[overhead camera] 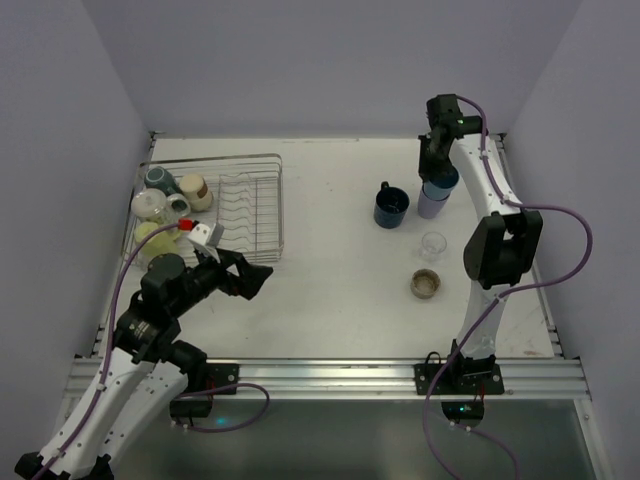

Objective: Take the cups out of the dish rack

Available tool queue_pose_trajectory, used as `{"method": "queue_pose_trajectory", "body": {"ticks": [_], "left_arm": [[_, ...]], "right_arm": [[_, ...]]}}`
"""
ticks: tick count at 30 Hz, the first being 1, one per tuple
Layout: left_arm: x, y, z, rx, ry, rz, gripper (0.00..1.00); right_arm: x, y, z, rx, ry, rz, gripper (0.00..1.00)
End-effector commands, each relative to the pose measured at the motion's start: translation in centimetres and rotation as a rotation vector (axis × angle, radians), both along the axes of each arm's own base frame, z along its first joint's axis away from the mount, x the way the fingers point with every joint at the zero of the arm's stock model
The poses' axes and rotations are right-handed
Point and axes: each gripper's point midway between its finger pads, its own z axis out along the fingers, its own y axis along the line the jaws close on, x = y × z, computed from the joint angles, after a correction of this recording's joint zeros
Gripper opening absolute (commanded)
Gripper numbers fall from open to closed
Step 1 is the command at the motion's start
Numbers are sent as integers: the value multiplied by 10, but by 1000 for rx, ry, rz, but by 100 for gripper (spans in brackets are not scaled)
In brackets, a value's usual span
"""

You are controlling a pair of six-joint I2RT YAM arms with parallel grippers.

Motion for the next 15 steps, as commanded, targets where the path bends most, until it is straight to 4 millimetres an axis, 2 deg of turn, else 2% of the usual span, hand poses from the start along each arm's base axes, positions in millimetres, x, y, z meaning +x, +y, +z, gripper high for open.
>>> {"method": "queue_pose_trajectory", "body": {"ticks": [1, 6, 15], "left_arm": [[3, 2, -3, 21, -2, 8, 100], [6, 5, -5, 28, 6, 25, 100], [11, 9, -8, 33, 23, 59, 100]], "right_arm": [[-1, -2, -2, 5, 15, 48, 0], [4, -1, -7, 13, 12, 52, 2], [8, -6, -12, 8, 18, 48, 21]]}}
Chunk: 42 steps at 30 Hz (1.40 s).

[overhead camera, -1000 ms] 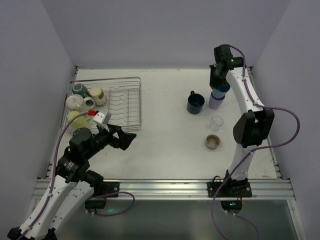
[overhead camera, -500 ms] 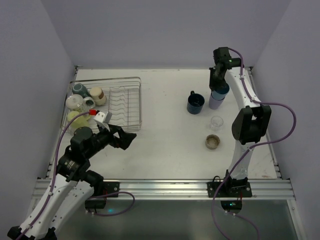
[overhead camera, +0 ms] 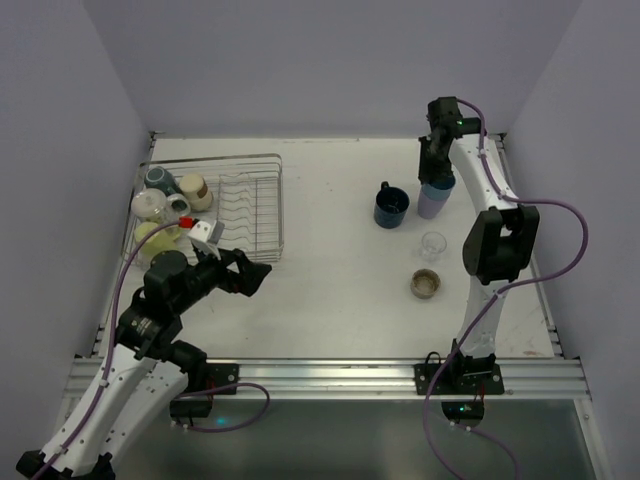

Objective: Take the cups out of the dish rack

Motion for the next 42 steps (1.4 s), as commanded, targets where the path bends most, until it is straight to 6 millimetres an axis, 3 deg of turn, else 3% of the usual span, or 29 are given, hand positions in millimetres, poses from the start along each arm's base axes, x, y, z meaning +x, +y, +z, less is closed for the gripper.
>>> {"method": "queue_pose_trajectory", "body": {"ticks": [1, 4, 5, 11, 12, 14, 15, 16, 17, 18, 19, 20, 21, 23, 25, 26, 27, 29, 30, 32, 33, 36, 42], "left_arm": [[4, 5, 0, 15, -6, 24, 100], [6, 7, 0, 16, -6, 43, 100], [7, 8, 1, 19, -7, 52, 100], [18, 17, 7, 26, -15, 127, 100], [22, 18, 7, 28, -6, 141, 100], [29, 22, 15, 18, -15, 190, 100], [34, 24, 15, 20, -9, 214, 100], [40, 34, 23, 18, -22, 281, 100], [45, 39, 25, 23, -24, 323, 100], [49, 45, 25, 35, -19, 362, 100], [54, 58, 29, 43, -25, 443, 100], [57, 64, 30, 51, -27, 485, 100], [60, 70, 29, 62, -24, 524, 100], [66, 92, 30, 98, -31, 652, 100], [69, 114, 23, 149, -10, 781, 100], [69, 122, 20, 167, 0, 827, 100], [72, 136, 14, 198, 27, 889, 100], [72, 158, 6, 233, 60, 977, 100], [73, 180, 2, 238, 81, 1053, 100], [74, 193, -7, 224, 119, 1076, 100], [72, 213, -11, 235, 142, 1143, 100], [72, 239, -20, 250, 182, 1209, 100], [98, 249, -40, 247, 232, 1185, 100]], "right_arm": [[0, -2, 11, -5, -16, 43, 28], [3, -1, 22, 6, -54, 37, 37], [3, 1, 30, 18, -73, 39, 46], [2, 13, 60, 98, -194, 28, 61], [2, 18, 83, 135, -267, 28, 66], [-8, 27, 86, 158, -303, 35, 71], [-10, 37, 121, 211, -427, 55, 79], [-22, 44, 105, 236, -409, 67, 83], [-21, 57, 120, 270, -492, 92, 87], [-37, 64, 144, 313, -567, 98, 92], [-50, 72, 119, 333, -534, 113, 94], [-54, 89, 130, 372, -605, 153, 96], [-68, 97, 104, 396, -566, 160, 96], [-88, 120, 119, 479, -636, 219, 97], [-108, 131, 99, 525, -615, 250, 97], [-114, 143, 102, 568, -632, 289, 97], [-121, 146, 85, 588, -604, 291, 98], [-127, 155, 87, 630, -626, 320, 98], [-135, 160, 74, 661, -590, 342, 98], [-138, 166, 71, 686, -585, 372, 98], [-141, 168, 66, 695, -571, 384, 98], [-146, 166, 66, 687, -577, 404, 99], [-153, 170, 68, 704, -571, 453, 99]]}}
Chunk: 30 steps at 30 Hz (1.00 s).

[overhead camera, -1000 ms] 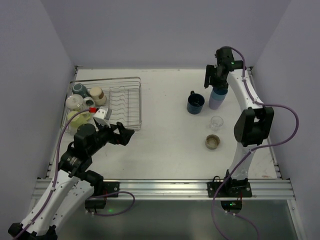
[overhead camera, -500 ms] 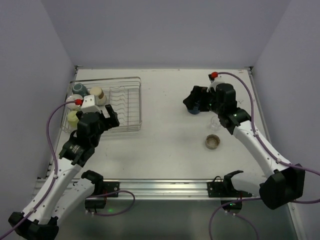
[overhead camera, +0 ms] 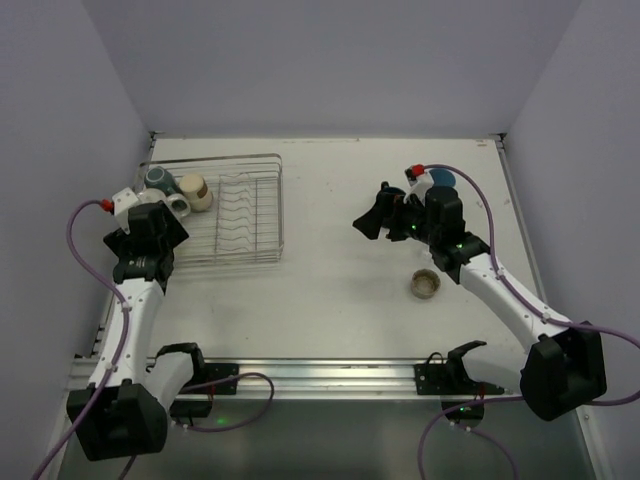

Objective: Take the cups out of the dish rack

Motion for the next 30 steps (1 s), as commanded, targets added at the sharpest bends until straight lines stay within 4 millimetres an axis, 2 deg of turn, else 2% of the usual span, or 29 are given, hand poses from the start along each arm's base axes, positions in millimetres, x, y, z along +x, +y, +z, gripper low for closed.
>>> {"method": "queue_pose_trajectory", "body": {"ticks": [1, 2, 4, 5, 8, 11, 21, 27, 29, 30], "left_arm": [[29, 0, 8, -16, -58, -47, 100], [34, 0, 0, -21, -29, -49, 100], [39, 6, -1, -10, -10, -36, 100], [40, 10, -8, -5, 18, -26, 100], [37, 28, -14, 10, 49, 2, 100], [38, 35, -17, 46, 52, -5, 100], [58, 31, -47, 22, 95, -112, 100], [56, 38, -58, 48, 141, -92, 100], [53, 39, -60, 58, 148, -87, 95], [53, 39, -60, 58, 147, -87, 88]], "right_arm": [[-4, 11, 27, 59, -92, 73, 99], [-5, 13, 26, 61, -88, 80, 99], [-6, 14, 25, 63, -84, 92, 99], [-6, 14, 25, 61, -83, 94, 99], [-7, 14, 24, 59, -83, 95, 99], [-8, 15, 25, 67, -81, 103, 99], [-12, 16, 28, 73, -84, 113, 99], [-13, 17, 29, 80, -84, 124, 99], [-13, 18, 28, 79, -81, 125, 99], [-13, 17, 29, 80, -82, 124, 99]]}}
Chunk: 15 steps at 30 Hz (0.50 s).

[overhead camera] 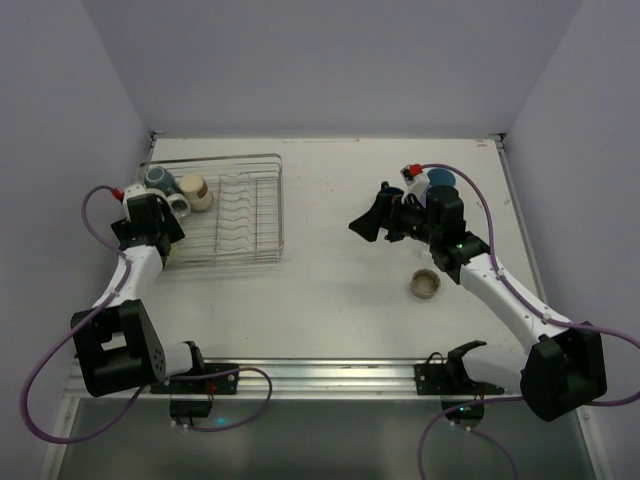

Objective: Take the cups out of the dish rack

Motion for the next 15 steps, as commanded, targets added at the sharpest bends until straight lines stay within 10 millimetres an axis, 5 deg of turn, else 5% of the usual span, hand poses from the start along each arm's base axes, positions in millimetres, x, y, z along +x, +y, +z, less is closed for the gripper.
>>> {"method": "queue_pose_trajectory", "body": {"ticks": [1, 8, 15], "left_arm": [[7, 7, 8, 38, -47, -5, 85], [0, -1, 13, 22, -63, -25, 53], [1, -40, 55, -43, -219, -131, 19]], "right_arm": [[-3, 3, 16, 30, -56, 25, 99], [-5, 2, 20, 30, -68, 24, 99], [-6, 5, 22, 47, -69, 37, 99]]}}
